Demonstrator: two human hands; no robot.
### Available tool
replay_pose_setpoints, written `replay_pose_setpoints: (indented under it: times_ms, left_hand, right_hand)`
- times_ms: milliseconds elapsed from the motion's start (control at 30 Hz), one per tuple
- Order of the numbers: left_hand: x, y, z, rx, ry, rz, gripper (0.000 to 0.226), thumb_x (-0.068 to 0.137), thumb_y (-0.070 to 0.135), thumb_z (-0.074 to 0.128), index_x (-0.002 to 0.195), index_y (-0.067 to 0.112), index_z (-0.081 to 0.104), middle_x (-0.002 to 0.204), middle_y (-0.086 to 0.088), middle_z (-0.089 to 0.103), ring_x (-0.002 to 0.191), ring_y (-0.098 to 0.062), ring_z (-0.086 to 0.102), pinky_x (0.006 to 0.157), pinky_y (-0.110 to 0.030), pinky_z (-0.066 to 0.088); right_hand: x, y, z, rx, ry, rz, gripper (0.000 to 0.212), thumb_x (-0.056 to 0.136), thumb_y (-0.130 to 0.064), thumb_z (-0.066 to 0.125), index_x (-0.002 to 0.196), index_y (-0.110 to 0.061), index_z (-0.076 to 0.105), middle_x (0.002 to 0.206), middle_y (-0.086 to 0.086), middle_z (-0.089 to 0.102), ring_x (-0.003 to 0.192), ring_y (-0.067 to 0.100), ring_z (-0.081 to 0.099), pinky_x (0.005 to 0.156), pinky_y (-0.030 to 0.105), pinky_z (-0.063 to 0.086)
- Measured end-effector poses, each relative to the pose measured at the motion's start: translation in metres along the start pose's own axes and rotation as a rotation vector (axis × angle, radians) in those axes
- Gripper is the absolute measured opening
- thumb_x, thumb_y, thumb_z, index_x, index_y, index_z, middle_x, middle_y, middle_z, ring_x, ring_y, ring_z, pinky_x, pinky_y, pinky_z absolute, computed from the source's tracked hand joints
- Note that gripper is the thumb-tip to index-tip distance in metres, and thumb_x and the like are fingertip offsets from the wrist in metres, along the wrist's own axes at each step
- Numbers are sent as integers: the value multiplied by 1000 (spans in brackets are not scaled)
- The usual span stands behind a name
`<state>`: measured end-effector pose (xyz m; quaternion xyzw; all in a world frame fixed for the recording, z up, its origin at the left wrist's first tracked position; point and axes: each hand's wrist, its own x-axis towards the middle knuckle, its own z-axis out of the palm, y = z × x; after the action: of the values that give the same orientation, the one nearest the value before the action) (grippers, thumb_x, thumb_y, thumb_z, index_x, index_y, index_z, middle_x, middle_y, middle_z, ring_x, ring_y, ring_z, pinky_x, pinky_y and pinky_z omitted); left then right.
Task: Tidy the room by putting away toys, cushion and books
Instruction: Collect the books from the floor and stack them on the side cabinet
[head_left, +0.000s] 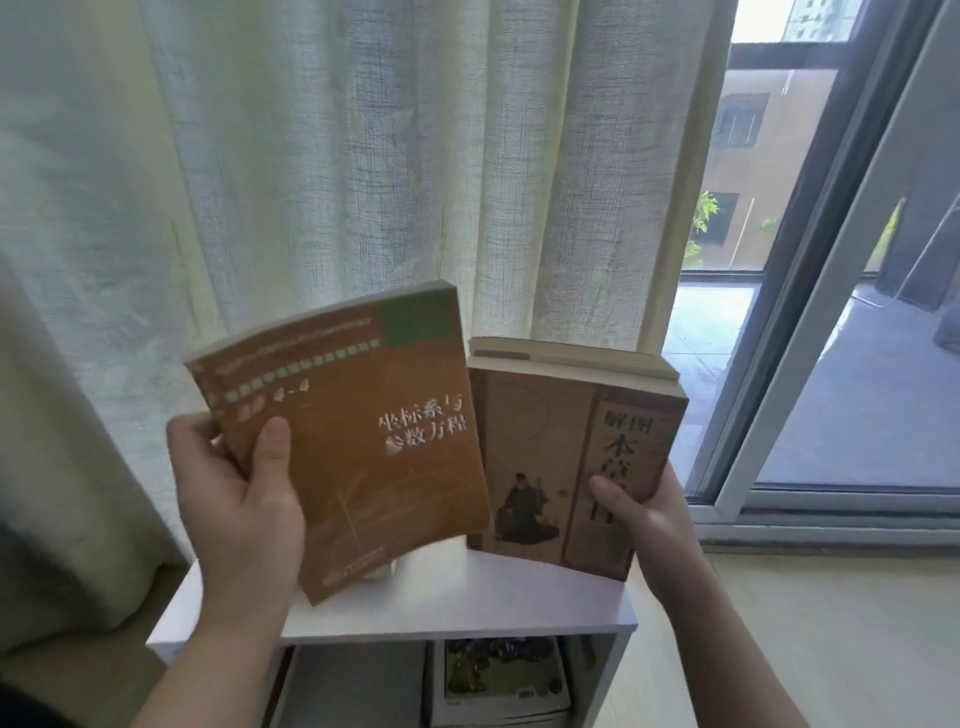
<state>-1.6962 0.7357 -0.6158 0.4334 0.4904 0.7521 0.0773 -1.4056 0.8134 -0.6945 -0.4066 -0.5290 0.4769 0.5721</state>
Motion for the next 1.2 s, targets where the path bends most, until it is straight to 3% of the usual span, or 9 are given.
replay_pose_setpoints:
  times_ms: [167,300,400,500,567,833,967,1100,1200]
  left_hand:
    - [18,7,24,67,22,92,26,95,16,55,90,35,38,89,17,54,81,6,57,76,-18,50]
    - [14,14,62,79,-105,105,30,93,9,56,86,31,37,78,12,50,67,10,52,61,-5,39]
    - [-4,17,91,14,-298,5,30,92,4,57,84,27,41,73,2,57,64,4,56,64,-12,45]
    - [-22,18,106,-118,-496,-206,18,94,5,55,90,20,47,79,-9,69,73,-24,69,66,-43,57]
    - [-28,16,108,-182,-544,-293,10,94,4,53,96,12,48,79,-9,71,74,-30,69,67,-52,55]
    - [-30,-5,97,-359,-551,-410,19,88,9,55,105,16,60,90,-5,71,78,-22,68,61,-35,57]
    - [-33,-18,89,-331,-475,-423,20,94,34,47,104,31,65,99,-5,69,94,-27,67,74,-34,57]
    - [-37,-27,79,-292,-517,-374,83,67,84,52,123,23,53,118,-3,64,113,-22,61,96,-46,49]
    - [-47,-23,76,-208,-562,-251,82,59,89,51,122,38,38,111,36,58,108,14,54,87,-10,46]
  right_hand:
    - [-9,-17,-35,122,-5,-12,47,73,-13,68,119,-11,57,110,13,70,102,34,68,74,38,59]
    - [-15,-25,-48,259,-54,-6,37,74,-6,55,97,-26,74,103,10,72,99,29,69,77,38,59]
    - [-16,-23,-38,304,-97,8,37,76,-6,52,97,-26,76,105,9,73,99,28,70,76,36,58]
    - [-12,-20,-30,319,-92,25,33,76,-8,57,107,-13,69,106,13,72,99,31,69,75,36,58]
    - [-10,-17,-28,305,-87,28,42,76,-11,61,118,-3,59,110,17,70,103,35,68,77,38,57]
    - [-8,-7,-11,250,-123,51,71,70,-24,77,130,2,49,120,23,65,110,39,63,87,49,55]
    - [-8,-7,7,160,-82,20,73,64,-29,80,126,-10,49,114,13,68,105,32,66,79,41,58]
    - [-8,-7,15,71,-92,-9,78,61,-28,83,128,-21,42,110,1,67,103,22,67,74,32,58]
    - [-4,-6,13,10,-136,30,85,61,-28,85,133,-19,40,112,0,67,105,21,67,75,31,58]
